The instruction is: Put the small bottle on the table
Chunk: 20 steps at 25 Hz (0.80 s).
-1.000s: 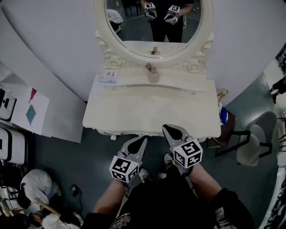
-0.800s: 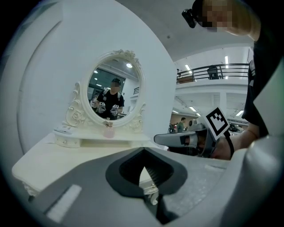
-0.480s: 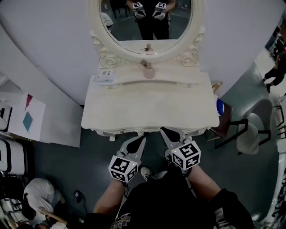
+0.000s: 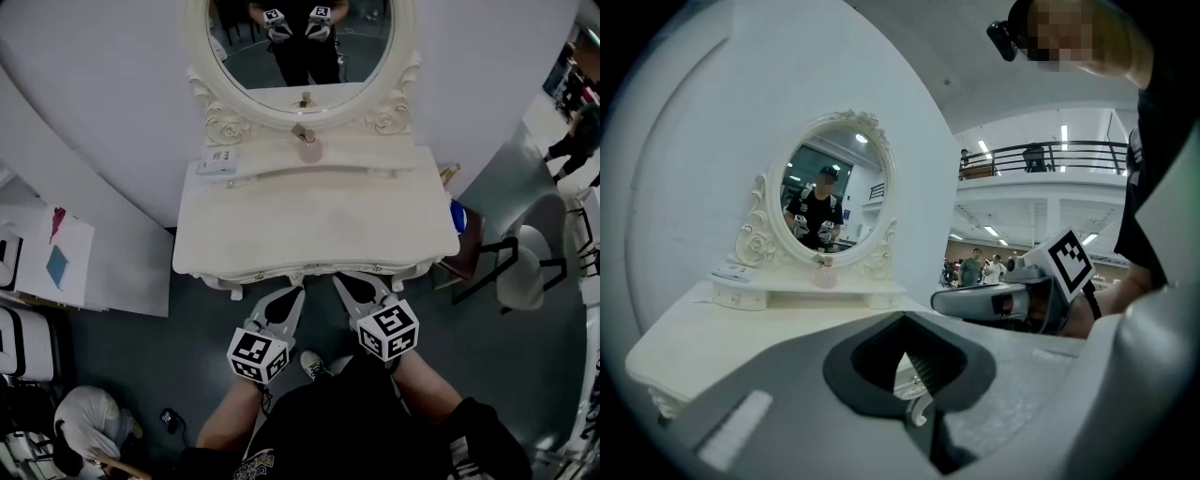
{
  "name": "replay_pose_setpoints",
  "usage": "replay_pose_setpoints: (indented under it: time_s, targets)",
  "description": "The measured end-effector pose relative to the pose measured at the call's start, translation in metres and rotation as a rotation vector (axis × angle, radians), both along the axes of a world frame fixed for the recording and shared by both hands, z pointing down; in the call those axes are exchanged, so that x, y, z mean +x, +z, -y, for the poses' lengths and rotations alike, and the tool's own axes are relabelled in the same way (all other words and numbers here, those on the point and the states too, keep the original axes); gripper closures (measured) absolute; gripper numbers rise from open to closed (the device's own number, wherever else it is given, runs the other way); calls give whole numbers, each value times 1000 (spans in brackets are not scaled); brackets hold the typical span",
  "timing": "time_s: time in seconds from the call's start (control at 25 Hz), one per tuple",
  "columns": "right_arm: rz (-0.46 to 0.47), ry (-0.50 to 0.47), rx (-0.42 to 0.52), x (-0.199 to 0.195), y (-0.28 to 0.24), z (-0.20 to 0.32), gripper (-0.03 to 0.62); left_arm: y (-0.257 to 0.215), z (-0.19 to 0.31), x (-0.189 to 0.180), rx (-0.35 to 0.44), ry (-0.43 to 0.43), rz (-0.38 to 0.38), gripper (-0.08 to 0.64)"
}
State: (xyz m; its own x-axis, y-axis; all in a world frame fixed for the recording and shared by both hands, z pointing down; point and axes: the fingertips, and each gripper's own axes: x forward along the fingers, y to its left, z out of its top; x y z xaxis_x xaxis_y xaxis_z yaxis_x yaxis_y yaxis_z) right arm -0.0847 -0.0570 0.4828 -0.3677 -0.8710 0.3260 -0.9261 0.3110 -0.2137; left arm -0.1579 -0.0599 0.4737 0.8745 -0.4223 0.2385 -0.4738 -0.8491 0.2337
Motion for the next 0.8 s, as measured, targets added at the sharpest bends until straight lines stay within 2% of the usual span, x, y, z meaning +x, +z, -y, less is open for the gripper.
replay_pose_setpoints:
  time_s: [0.56, 0.8]
  targets:
    - [-15, 30, -12, -13, 4, -14, 565, 4, -9, -7, -8, 47, -17, 558]
    - [-13, 24, -13, -18, 6, -11, 565, 5, -5, -13, -6, 40, -10, 558]
